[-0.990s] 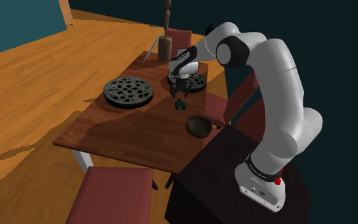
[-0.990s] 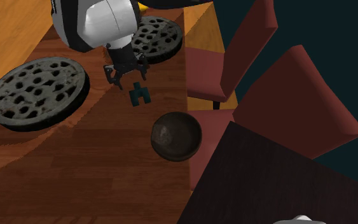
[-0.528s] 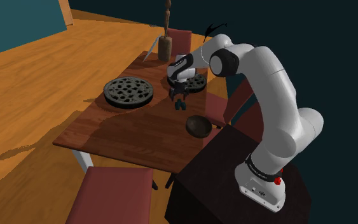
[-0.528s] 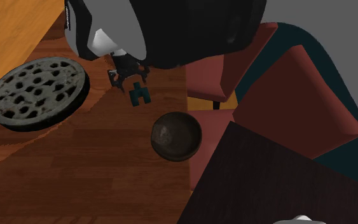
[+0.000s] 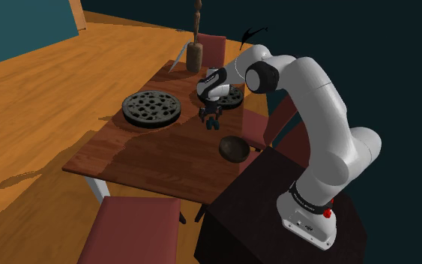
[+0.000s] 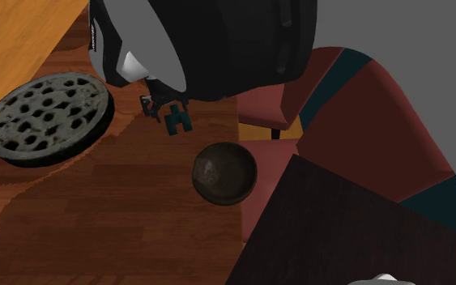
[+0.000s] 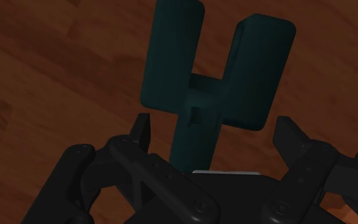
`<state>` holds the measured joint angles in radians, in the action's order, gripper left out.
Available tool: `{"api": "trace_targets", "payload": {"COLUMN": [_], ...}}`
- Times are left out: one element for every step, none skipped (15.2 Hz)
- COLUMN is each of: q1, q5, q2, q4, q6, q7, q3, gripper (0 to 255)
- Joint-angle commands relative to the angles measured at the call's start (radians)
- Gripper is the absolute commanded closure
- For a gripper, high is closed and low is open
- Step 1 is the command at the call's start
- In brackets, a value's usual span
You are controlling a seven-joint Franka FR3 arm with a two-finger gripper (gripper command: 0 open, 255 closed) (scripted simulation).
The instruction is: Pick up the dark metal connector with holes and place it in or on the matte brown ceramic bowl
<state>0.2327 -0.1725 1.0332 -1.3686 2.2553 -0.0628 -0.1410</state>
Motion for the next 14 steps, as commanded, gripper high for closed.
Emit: {"api": "trace_targets", "payload": {"q1": [0.0, 0.0, 0.0, 0.0, 0.0, 0.0, 0.0, -0.001, -0.002, -0.003, -0.003, -0.002, 0.0, -0.001], "q5": [0.0, 0.0, 0.0, 0.0, 0.0, 0.0, 0.0, 0.0, 0.0, 0.0, 0.0, 0.0, 0.0, 0.001], "q2": [0.0, 0.0, 0.0, 0.0, 0.0, 0.0, 0.0, -0.005, -0.005, -0.003, -0.007, -0.002, 0.0, -0.012], "q4": [-0.001, -0.001, -0.001, -0.001, -0.001, 0.0, 0.0, -0.004, -0.004, -0.003, -0.009, -0.002, -0.001, -0.008], "q6": [0.001, 0.001, 0.001, 0.001, 0.001, 0.001, 0.0, -0.001, 0.0, 0.001, 0.003, 0.0, 0.001, -0.004], "q7": [0.0, 0.0, 0.0, 0.0, 0.0, 0.0, 0.0, 0.0, -0.002, -0.003, -0.002, -0.002, 0.0, 0.0], "q3": [0.0, 0.0, 0.0, 0.0, 0.0, 0.0, 0.0, 0.0, 0.0, 0.0, 0.0, 0.0, 0.0, -0.001], "gripper": [0, 0, 0, 255, 255, 255, 255, 255, 255, 255, 255, 255, 255, 255]}}
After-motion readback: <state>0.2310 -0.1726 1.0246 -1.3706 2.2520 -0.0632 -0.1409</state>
